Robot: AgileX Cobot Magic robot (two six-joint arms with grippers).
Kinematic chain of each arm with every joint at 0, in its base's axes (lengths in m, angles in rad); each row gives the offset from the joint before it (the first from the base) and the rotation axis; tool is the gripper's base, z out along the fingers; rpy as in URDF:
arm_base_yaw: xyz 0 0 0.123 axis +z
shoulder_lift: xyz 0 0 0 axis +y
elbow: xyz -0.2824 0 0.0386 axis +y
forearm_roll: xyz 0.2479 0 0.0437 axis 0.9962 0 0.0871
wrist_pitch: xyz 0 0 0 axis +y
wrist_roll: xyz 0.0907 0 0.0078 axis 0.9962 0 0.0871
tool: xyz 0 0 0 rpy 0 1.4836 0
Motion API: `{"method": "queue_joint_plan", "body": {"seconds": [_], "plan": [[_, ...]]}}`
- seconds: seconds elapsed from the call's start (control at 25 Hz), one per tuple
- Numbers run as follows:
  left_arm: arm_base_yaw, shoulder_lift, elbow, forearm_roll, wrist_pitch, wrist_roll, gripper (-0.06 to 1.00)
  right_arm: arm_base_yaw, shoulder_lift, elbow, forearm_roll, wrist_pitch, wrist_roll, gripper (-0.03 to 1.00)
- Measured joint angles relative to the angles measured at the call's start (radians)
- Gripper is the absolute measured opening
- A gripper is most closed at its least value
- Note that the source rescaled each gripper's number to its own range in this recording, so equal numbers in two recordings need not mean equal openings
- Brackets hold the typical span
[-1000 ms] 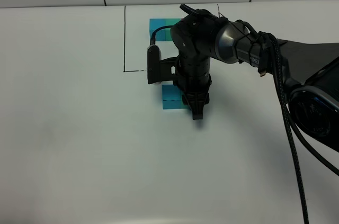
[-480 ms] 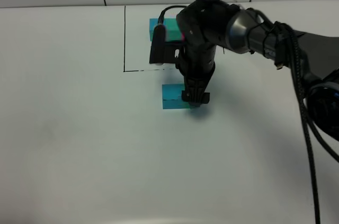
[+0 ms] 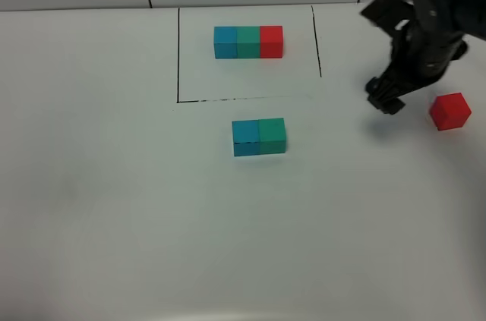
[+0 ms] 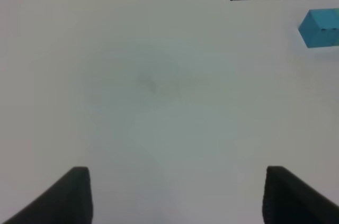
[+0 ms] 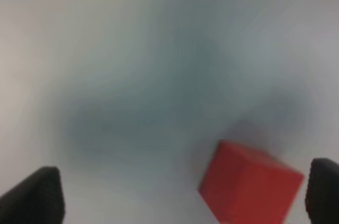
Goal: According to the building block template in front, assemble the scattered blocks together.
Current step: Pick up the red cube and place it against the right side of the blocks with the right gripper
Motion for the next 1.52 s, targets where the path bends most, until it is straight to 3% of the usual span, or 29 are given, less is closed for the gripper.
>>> {"method": "queue_joint_plan", "body": {"seconds": [0.12,0.24,0.6,0.84,1.36,1.44,1.52], "plan": [[0.000,0.000,0.000,0.000,0.000,0.000,0.63,-0.117,-0.036,0.091,0.028,-0.079,0.068,0.99],[0.000,0.000,0.000,0.000,0.000,0.000,0.63,-0.193,-0.038,0.132,0.076,-0.129,0.053,0.99],[0.000,0.000,0.000,0.000,0.000,0.000,0.63,-0.272,0.016,0.142,0.229,-0.191,-0.091,0.99],[0.000,0.000,0.000,0.000,0.000,0.000,0.63,-0.282,0.055,0.142,0.318,-0.228,-0.156,0.96],[0.000,0.000,0.000,0.000,0.000,0.000,0.62,-0.286,0.084,0.142,0.322,-0.279,-0.169,0.92],[0.000,0.000,0.000,0.000,0.000,0.000,0.62,-0.286,0.092,0.142,0.322,-0.280,-0.170,0.86],[0.000,0.000,0.000,0.000,0.000,0.000,0.62,-0.286,0.092,0.142,0.322,-0.280,-0.171,0.71]]}}
